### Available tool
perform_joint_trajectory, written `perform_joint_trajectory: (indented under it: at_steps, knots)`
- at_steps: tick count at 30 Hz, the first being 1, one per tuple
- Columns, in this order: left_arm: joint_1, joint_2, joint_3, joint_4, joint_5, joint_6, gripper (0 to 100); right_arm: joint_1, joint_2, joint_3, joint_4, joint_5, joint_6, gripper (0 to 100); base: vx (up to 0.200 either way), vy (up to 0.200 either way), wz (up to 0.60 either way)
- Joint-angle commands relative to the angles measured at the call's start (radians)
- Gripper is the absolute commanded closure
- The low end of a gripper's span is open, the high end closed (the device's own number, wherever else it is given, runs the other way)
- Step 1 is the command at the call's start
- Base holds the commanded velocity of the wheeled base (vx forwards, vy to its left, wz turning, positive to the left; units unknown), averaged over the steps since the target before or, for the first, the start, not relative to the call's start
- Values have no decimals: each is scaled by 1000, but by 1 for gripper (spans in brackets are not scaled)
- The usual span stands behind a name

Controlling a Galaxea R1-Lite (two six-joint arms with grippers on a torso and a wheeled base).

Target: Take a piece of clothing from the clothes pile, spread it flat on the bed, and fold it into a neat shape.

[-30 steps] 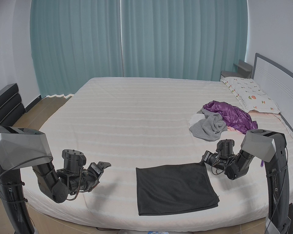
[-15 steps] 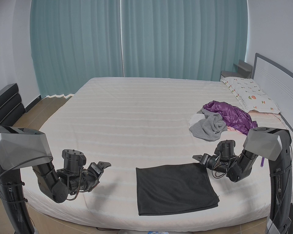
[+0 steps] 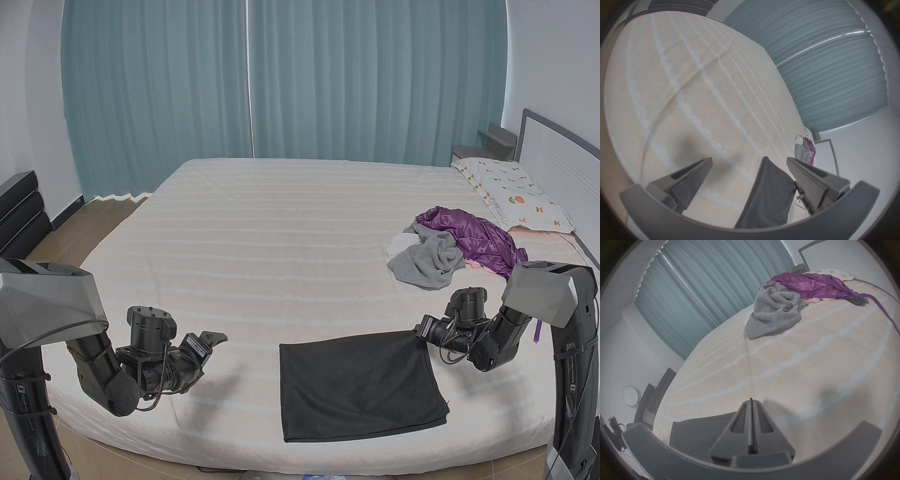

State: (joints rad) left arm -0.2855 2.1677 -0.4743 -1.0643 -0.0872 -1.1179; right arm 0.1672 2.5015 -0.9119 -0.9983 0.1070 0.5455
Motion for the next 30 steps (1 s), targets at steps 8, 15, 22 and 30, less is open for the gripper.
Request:
perform_joint_trajectory:
  at_steps: [8, 15, 22, 30]
  knots:
    - [0, 1, 0, 0, 0, 0, 0, -12, 10, -8, 0, 0, -1, 100, 0, 0, 0]
    - [0, 1, 0, 0, 0, 0, 0, -15, 11, -5, 7, 2, -1, 100, 0, 0, 0]
    - [-1, 1, 3, -2, 1, 3, 0, -15, -69, 61, -11, 14, 34, 0, 0, 0, 0]
    - [-1, -2, 9, -2, 0, 3, 0, -12, -190, 294, -161, 17, 188, 0, 0, 0, 0]
